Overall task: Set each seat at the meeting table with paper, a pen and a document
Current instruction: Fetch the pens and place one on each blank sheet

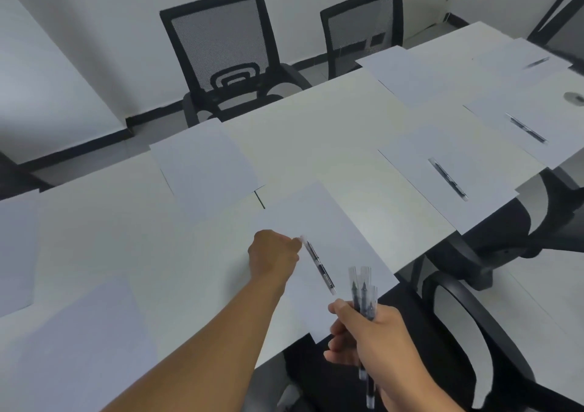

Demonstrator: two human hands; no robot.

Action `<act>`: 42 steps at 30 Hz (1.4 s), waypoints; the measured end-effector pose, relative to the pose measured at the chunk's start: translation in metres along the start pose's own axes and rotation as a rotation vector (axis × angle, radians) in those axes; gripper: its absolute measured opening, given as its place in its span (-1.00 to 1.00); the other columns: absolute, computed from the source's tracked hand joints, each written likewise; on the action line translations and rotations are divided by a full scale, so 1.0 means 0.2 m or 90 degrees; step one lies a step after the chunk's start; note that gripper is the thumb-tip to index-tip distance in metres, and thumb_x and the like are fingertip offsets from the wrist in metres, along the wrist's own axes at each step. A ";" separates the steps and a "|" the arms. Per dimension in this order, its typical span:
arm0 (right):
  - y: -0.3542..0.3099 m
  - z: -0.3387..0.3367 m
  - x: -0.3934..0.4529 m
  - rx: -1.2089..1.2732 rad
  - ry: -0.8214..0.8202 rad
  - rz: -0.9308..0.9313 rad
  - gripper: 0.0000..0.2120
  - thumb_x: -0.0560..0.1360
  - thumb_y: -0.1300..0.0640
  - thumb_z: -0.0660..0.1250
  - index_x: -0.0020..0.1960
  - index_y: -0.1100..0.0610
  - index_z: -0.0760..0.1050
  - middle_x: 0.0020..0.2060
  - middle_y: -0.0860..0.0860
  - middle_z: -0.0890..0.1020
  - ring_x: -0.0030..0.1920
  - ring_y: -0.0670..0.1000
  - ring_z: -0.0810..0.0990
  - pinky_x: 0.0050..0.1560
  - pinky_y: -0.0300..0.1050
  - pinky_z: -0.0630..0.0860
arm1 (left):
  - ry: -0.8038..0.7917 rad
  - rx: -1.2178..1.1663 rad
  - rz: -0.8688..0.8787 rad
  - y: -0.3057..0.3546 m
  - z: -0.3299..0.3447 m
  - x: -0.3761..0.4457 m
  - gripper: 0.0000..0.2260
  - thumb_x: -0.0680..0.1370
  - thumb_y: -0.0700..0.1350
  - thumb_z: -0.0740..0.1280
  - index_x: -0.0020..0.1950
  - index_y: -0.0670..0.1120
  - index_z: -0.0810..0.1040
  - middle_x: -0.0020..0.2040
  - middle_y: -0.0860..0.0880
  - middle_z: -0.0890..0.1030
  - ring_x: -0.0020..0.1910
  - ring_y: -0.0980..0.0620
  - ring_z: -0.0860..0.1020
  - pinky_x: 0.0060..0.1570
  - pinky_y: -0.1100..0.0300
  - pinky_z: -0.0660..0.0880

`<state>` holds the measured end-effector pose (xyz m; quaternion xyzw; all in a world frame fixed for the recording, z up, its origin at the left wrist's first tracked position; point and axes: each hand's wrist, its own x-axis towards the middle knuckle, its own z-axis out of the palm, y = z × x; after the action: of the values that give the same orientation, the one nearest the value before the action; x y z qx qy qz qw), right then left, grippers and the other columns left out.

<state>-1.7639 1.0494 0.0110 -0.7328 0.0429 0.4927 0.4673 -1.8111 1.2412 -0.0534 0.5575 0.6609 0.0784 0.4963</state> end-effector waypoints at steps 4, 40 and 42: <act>-0.03 0.01 -0.11 -0.016 -0.027 -0.026 -0.80 0.63 0.09 0.48 0.08 0.24 0.70 -0.29 0.19 0.70 -0.33 0.15 0.72 -0.15 0.23 0.77 | 0.007 -0.046 0.011 0.02 -0.12 -0.15 -0.86 0.53 -0.14 0.48 -0.11 -0.22 0.64 -0.26 -0.08 0.74 -0.21 -0.08 0.77 -0.01 -0.10 0.75; 0.24 0.63 -0.93 -0.233 -0.358 -0.128 -0.77 0.76 0.18 0.22 0.11 0.25 0.62 -0.33 0.23 0.70 -0.42 0.17 0.59 -0.38 -0.04 0.56 | 0.197 -0.130 0.099 -0.65 -1.29 -1.23 -0.82 0.65 0.02 0.43 -0.12 0.02 0.73 -0.16 0.26 0.74 -0.23 0.27 0.69 -0.05 0.21 0.67; 0.28 0.70 -0.95 -0.249 -0.346 -0.128 -0.77 0.76 0.15 0.23 0.11 0.24 0.61 -0.32 0.22 0.71 -0.41 0.17 0.60 -0.39 -0.07 0.56 | 0.182 -0.135 0.095 -0.70 -1.34 -1.21 -0.82 0.65 0.01 0.43 -0.11 0.02 0.74 -0.15 0.27 0.74 -0.20 0.22 0.70 -0.03 0.21 0.67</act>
<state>-1.9857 1.0454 0.1084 -0.6511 -0.2506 0.6200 0.3590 -2.1298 1.1135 0.1248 0.5331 0.6694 0.2626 0.4460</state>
